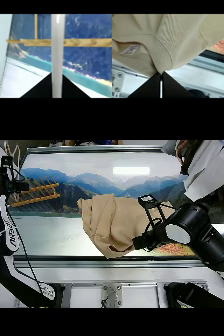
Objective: Fold the clothes and pants, and hang the long-sleeved shirts on hangers.
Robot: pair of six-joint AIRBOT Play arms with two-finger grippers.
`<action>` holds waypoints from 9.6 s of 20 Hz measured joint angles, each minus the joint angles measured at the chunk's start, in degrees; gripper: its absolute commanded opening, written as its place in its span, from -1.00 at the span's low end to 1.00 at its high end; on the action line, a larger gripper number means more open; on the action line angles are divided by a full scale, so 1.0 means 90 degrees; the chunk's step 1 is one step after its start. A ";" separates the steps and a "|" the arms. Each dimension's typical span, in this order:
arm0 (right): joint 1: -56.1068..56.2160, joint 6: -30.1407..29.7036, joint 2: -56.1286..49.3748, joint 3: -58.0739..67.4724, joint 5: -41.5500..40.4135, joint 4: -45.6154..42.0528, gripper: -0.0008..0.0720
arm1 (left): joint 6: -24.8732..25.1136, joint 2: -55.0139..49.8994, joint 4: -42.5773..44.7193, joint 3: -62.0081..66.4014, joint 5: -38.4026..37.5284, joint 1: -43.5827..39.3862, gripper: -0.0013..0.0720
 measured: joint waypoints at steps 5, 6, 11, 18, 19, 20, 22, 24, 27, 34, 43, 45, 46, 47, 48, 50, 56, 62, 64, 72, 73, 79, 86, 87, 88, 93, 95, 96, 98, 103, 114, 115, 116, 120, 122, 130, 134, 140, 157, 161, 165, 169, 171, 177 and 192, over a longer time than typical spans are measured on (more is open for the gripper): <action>0.0000 0.0000 0.0000 0.0000 0.0000 0.0000 -0.91 | 0.0549 0.0986 -0.0826 0.0002 -0.0874 -0.0712 -0.91; 0.0000 0.0000 0.0000 0.0000 0.0000 0.0000 -0.91 | 0.0969 0.1168 -0.1263 0.0002 -0.1112 -0.0818 -0.91; 0.0000 0.0000 0.0000 0.0000 0.0002 0.0000 -0.91 | 0.3385 0.2062 -0.4303 0.0002 -0.2601 -0.1071 -0.91; 0.0000 0.0000 0.0000 0.0000 0.0002 0.0000 -0.91 | 0.4403 0.2790 -0.5867 0.0005 -0.3852 -0.1052 -0.91; 0.0000 0.0000 0.0000 0.0000 0.0002 0.0000 -0.91 | 0.4609 0.2824 -0.5938 0.0000 -0.3983 -0.1027 -0.91; 0.0000 0.0000 0.0000 0.0000 0.0002 0.0000 -0.91 | 0.4809 0.2854 -0.5984 -0.0032 -0.4075 -0.0996 -0.91; 0.0000 0.0000 0.0000 0.0000 0.0000 -0.0002 -0.91 | 0.5197 0.2985 -0.6062 -0.0262 -0.4216 -0.0891 -0.91; 0.0000 0.0000 0.0000 0.0000 0.0002 0.0000 -0.91 | 0.5540 0.3189 -0.6127 -0.0707 -0.4257 -0.0746 -0.91; 0.0000 0.0000 0.0000 0.0000 0.0002 0.0000 -0.91 | 0.6069 0.3597 -0.6152 -0.1593 -0.4170 -0.0452 -0.91; 0.0000 0.0000 0.0000 0.0002 0.0000 -0.0002 -0.91 | 0.7543 0.4362 -0.6186 -0.3526 -0.3852 -0.0121 -0.91; -0.0862 -0.0027 0.0058 0.0644 0.0199 0.0000 -0.91 | 0.9236 0.4748 -0.6256 -0.4993 -0.3806 -0.0090 -0.91; -0.1129 -0.0029 0.0073 0.0814 0.0291 0.0000 -0.91 | 0.9508 0.4760 -0.6426 -0.5197 -0.3835 -0.0090 -0.91; -0.1241 -0.0041 0.0083 0.0879 0.0345 0.0000 -0.91 | 0.9595 0.4762 -0.6523 -0.5289 -0.3832 -0.0097 -0.91; -0.1324 -0.0056 0.0087 0.0923 0.0372 0.0000 -0.91 | 0.9675 0.4765 -0.6606 -0.5391 -0.3818 -0.0129 -0.91; -0.1387 -0.0078 0.0090 0.0957 0.0398 0.0002 -0.91 | 0.9736 0.4765 -0.6632 -0.5489 -0.3784 -0.0194 -0.91; -0.1462 -0.0100 0.0097 0.1001 0.0435 0.0044 -0.91 | 0.9865 0.4765 -0.6654 -0.5688 -0.3699 -0.0440 -0.91; -0.1528 -0.0124 0.0124 0.1037 0.0568 0.0083 -0.91 | 1.0054 0.4524 -0.6382 -0.5969 -0.3208 -0.1200 -0.91; -0.1535 -0.0126 0.0177 0.1037 0.0624 0.0080 -0.91 | 1.0078 0.4214 -0.6329 -0.6008 -0.2907 -0.1591 -0.91; -0.1535 -0.0124 0.0177 0.1037 0.0624 0.0085 -0.91 | 1.0098 0.4184 -0.6314 -0.6011 -0.2849 -0.1647 -0.91; -0.1530 -0.0126 0.0180 0.1037 0.0627 0.0289 -0.91 | 1.0093 0.4160 -0.6334 -0.6013 -0.2674 -0.1984 -0.91; -0.1530 -0.0126 0.0180 0.1037 0.0627 0.0318 -0.91 | 1.0093 0.4160 -0.6334 -0.6013 -0.2633 -0.2057 -0.91; -0.1530 -0.0124 0.0197 0.1037 0.0622 0.0415 -0.91 | 1.0001 0.4160 -0.6336 -0.6013 -0.2368 -0.2249 -0.91; -0.1530 -0.0124 0.0342 0.1054 0.0593 0.0430 -0.91 | 0.9879 0.4153 -0.6336 -0.6013 -0.2001 -0.2283 -0.91; -0.1530 -0.0124 0.0355 0.1056 0.0559 0.0427 -0.91 | 0.9877 0.4146 -0.6341 -0.6013 -0.1984 -0.2285 -0.91; -0.1530 -0.0124 0.0362 0.1064 0.0493 0.0437 -0.91 | 0.9857 0.4129 -0.6348 -0.6013 -0.1965 -0.2288 -0.91; -0.1530 -0.0124 0.0367 0.1073 -0.0075 0.0867 -0.91 | 0.9872 0.3832 -0.6625 -0.6016 -0.1967 -0.2288 -0.91; -0.1530 -0.0124 0.0367 0.1073 -0.0316 0.1005 -0.91 | 0.9923 0.3667 -0.6785 -0.6016 -0.1967 -0.2288 -0.91; -0.1530 -0.0124 0.0367 0.1073 -0.0415 0.1054 -0.91 | 0.9950 0.3599 -0.6841 -0.6016 -0.1970 -0.2288 -0.91; -0.1530 -0.0124 0.0357 0.1073 -0.0610 0.1173 -0.91 | 0.9984 0.3500 -0.6907 -0.6016 -0.1989 -0.2288 -0.91; -0.1530 -0.0153 0.0294 0.1073 -0.1180 0.1367 -0.91 | 1.0006 0.3417 -0.6985 -0.6016 -0.2028 -0.2288 -0.91; -0.1239 -0.0474 -0.0109 0.1073 -0.2552 0.1979 -0.91 | 1.0023 0.3400 -0.7004 -0.6016 -0.2110 -0.2288 -0.91; -0.1122 -0.0488 -0.0185 0.1073 -0.2732 0.2035 -0.91 | 1.0023 0.3400 -0.7004 -0.6016 -0.2113 -0.2288 -0.91; -0.0993 -0.0525 -0.0270 0.1073 -0.2909 0.2072 -0.91 | 1.0023 0.3400 -0.7002 -0.6016 -0.2113 -0.2288 -0.91; -0.0508 -0.0534 -0.0617 0.1073 -0.3597 0.2171 -0.91 | 1.0025 0.3400 -0.6992 -0.6016 -0.2135 -0.2290 -0.91; -0.0301 -0.0542 -0.0772 0.1073 -0.3927 0.2193 -0.91 | 1.0025 0.3400 -0.6994 -0.6016 -0.2132 -0.2290 -0.91; 0.0034 -0.0554 -0.1071 0.1073 -0.4522 0.2314 -0.29 | 1.0010 0.3398 -0.6992 -0.6016 -0.2152 -0.2290 -0.91; 0.0051 -0.0559 -0.1078 0.1078 -0.4418 0.2373 0.45 | 0.9998 0.3395 -0.6987 -0.6016 -0.2183 -0.2288 -0.91; -0.0185 -0.0911 -0.0733 0.1078 -0.3757 0.2288 0.45 | 1.0030 0.3398 -0.7006 -0.6016 -0.2254 -0.2293 -0.91; -0.5438 -0.5238 0.0923 -0.0058 -0.0993 0.5722 0.44 | 0.9955 0.3398 -0.7004 -0.6016 -0.2334 -0.2293 -0.91; -0.7220 -0.6190 0.1127 -0.1035 -0.0848 0.7490 0.44 | 0.9952 0.3398 -0.6994 -0.6016 -0.2370 -0.2285 -0.91; -0.7946 -0.6817 0.1154 -0.1358 -0.0894 0.8432 0.44 | 0.9950 0.3398 -0.6980 -0.6016 -0.2385 -0.2285 -0.91; -0.8136 -0.9185 0.1073 -0.1535 -0.0265 0.8740 0.44 | 0.9947 0.3398 -0.6963 -0.6016 -0.2392 -0.2285 -0.91; -0.8170 -1.0176 0.0967 -0.1627 -0.0046 0.8519 0.44 | 0.9945 0.3398 -0.6960 -0.6016 -0.2392 -0.2285 -0.91; -0.8187 -1.2648 0.0389 -0.2069 0.0590 0.8034 0.44 | 0.9935 0.3398 -0.6958 -0.6016 -0.2390 -0.2285 -0.91; -0.6909 -1.4229 -0.1251 -0.2613 0.0760 0.8357 0.44 | 0.9945 0.3398 -0.6953 -0.6016 -0.2358 -0.2285 -0.91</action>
